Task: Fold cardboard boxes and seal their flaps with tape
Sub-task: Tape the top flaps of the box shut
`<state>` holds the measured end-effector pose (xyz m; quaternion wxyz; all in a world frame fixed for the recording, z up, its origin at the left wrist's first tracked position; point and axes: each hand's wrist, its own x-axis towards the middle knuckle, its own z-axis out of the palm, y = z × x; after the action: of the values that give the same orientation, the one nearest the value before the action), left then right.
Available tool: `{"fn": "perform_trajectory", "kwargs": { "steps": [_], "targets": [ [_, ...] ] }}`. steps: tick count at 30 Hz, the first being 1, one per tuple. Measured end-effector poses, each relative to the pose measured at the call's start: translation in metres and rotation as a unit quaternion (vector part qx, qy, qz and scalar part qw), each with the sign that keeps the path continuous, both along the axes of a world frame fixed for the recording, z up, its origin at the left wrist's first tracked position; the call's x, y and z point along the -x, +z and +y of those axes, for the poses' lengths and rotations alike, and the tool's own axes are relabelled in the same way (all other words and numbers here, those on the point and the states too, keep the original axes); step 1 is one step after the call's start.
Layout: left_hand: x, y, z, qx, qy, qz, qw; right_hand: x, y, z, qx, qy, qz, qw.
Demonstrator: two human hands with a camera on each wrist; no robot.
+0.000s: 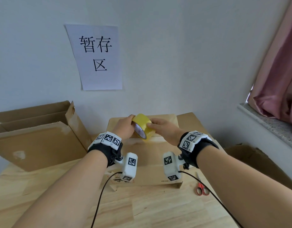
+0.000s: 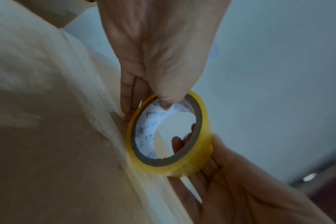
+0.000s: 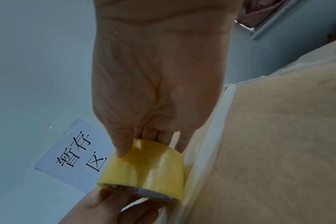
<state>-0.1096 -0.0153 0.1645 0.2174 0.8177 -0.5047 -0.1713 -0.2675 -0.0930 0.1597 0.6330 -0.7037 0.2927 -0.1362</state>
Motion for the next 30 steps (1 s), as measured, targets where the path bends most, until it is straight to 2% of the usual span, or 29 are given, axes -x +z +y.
{"fn": "perform_trajectory", "kwargs": {
  "steps": [7, 12, 13, 15, 18, 20, 23, 24, 27, 28, 30],
  "targets": [
    [-0.006, -0.015, 0.002, 0.008, 0.024, 0.055, 0.998, -0.001, 0.002, 0.0, 0.044, 0.002, 0.027, 0.999],
    [-0.009, -0.045, 0.025, -0.01, -0.014, 0.008, 1.0, -0.001, -0.003, 0.004, 0.075, -0.013, 0.05, 0.996],
    [-0.009, -0.048, 0.031, 0.001, -0.019, 0.024, 1.0, -0.002, -0.002, 0.005, 0.082, -0.015, 0.049, 0.995],
    [-0.011, -0.051, 0.038, 0.037, 0.006, 0.13, 0.991, -0.005, 0.004, 0.007, 0.104, -0.023, 0.052, 0.993],
    [-0.014, -0.048, 0.041, 0.1, 0.027, 0.297, 0.949, -0.012, 0.018, 0.008, 0.138, -0.047, 0.072, 0.987],
    [-0.012, -0.045, 0.04, 0.11, 0.028, 0.32, 0.941, -0.014, 0.026, 0.01, 0.166, -0.052, 0.118, 0.978],
    [-0.007, -0.046, 0.039, 0.094, 0.012, 0.296, 0.951, -0.014, 0.03, 0.013, 0.185, -0.056, 0.182, 0.964],
    [-0.005, -0.048, 0.037, 0.081, 0.004, 0.266, 0.961, -0.013, 0.033, 0.014, 0.184, -0.055, 0.188, 0.963],
    [0.002, -0.048, 0.023, 0.006, 0.004, 0.106, 0.994, -0.017, 0.037, 0.013, 0.191, -0.024, 0.204, 0.96],
    [0.005, -0.045, 0.018, -0.008, 0.013, 0.074, 0.997, -0.018, 0.038, 0.012, 0.18, -0.021, 0.211, 0.961],
    [0.01, -0.039, 0.009, -0.004, 0.026, 0.06, 0.998, -0.016, 0.036, 0.01, 0.133, -0.036, 0.202, 0.97]
  ]
}}
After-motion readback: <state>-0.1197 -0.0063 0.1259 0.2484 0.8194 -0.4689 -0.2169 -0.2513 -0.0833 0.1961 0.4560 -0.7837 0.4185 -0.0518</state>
